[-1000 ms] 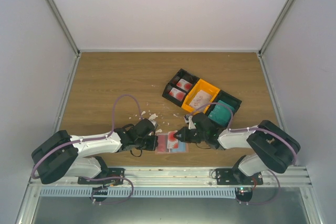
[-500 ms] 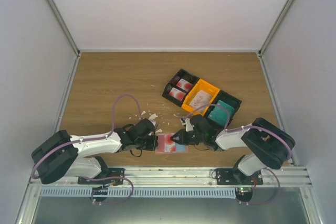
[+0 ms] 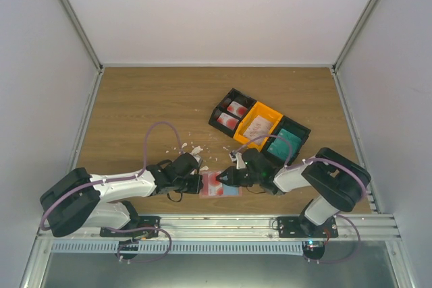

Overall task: Put the credit cards into the card holder
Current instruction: Insert the credit card into the card holder.

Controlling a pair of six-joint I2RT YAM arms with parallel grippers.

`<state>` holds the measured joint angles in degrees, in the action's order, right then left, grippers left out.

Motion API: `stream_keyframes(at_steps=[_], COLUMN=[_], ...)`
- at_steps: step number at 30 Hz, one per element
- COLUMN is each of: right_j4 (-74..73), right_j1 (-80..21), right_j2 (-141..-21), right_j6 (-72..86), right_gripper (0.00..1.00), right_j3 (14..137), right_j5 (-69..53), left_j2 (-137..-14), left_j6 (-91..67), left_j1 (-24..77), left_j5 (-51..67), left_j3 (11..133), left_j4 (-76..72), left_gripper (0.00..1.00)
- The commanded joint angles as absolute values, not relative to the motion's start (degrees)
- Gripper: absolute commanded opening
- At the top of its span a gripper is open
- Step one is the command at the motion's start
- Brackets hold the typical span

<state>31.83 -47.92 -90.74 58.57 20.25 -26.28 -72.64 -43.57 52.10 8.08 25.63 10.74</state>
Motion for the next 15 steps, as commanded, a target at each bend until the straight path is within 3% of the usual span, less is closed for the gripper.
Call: stream_keyframes(at_steps=[1, 5, 9, 15], right_j4=[30.8, 28.6, 19.3, 6.5], right_j1=[-49.4, -49.5, -49.7, -50.4], right_j2=[-93.1, -89.9, -83.2, -79.5], right_j6=[59.2, 59.3, 58.2, 55.7], right_gripper=[0.00, 0.04, 0.30, 0.41], right_j3=[19.9, 19.1, 20.0, 24.5], right_j5=[-25.2, -23.9, -19.2, -15.8], left_j2=[-72.1, -71.7, -71.0, -70.1], left_j6=[-44.0, -44.1, -44.2, -43.8], left_j1=[52.4, 52.4, 52.4, 52.4], left_j5=[8.8, 8.9, 9.3, 10.7], left_j3=[23.8, 23.8, 23.8, 24.0], left_j4=[12.2, 12.1, 12.0, 10.8], left_gripper=[0.08, 0.09, 0.09, 0.13])
